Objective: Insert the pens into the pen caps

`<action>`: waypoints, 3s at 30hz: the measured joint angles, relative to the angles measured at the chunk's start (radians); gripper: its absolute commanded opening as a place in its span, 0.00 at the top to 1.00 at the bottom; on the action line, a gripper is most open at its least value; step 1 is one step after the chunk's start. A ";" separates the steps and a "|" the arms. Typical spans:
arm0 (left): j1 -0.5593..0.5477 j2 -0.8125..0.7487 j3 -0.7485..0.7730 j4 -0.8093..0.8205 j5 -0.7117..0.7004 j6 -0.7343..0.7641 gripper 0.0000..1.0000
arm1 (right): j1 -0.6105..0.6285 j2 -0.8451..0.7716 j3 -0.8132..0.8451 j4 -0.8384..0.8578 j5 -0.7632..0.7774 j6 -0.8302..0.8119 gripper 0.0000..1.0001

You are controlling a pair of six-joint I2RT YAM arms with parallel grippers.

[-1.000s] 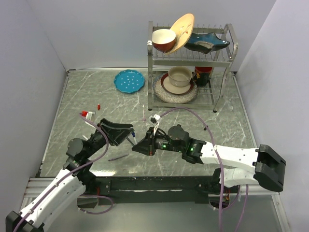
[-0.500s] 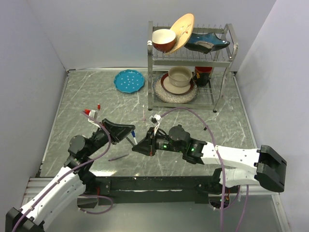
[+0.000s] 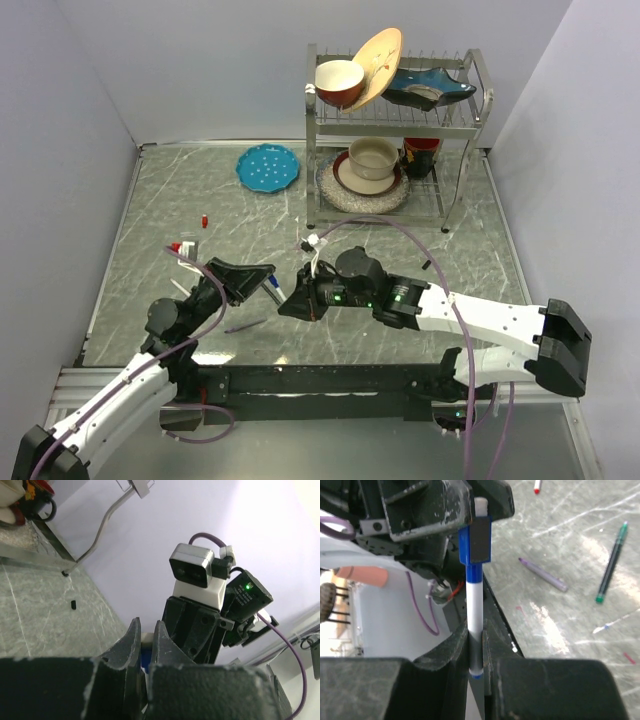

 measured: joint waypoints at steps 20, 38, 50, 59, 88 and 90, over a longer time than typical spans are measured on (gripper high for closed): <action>-0.140 0.259 -0.001 0.140 -0.308 0.079 0.99 | -0.089 0.152 0.184 -0.281 0.001 -0.129 0.98; -0.231 0.530 0.534 -0.565 -0.342 0.301 0.99 | -0.136 -0.282 -0.235 -0.088 0.129 -0.021 0.30; -0.232 1.063 0.767 -0.733 -0.400 0.344 0.94 | -0.136 -0.589 -0.300 -0.278 0.328 0.059 0.27; -0.232 1.183 0.802 -0.815 -0.408 0.338 0.74 | -0.136 -0.578 -0.300 -0.340 0.422 0.097 0.28; -0.204 0.493 0.782 -1.085 -0.663 0.425 0.01 | -0.501 -0.306 -0.209 -0.760 0.772 0.612 0.32; -0.203 0.452 0.769 -1.111 -0.679 0.443 0.01 | -0.552 -0.262 -0.182 -0.838 0.805 0.691 0.32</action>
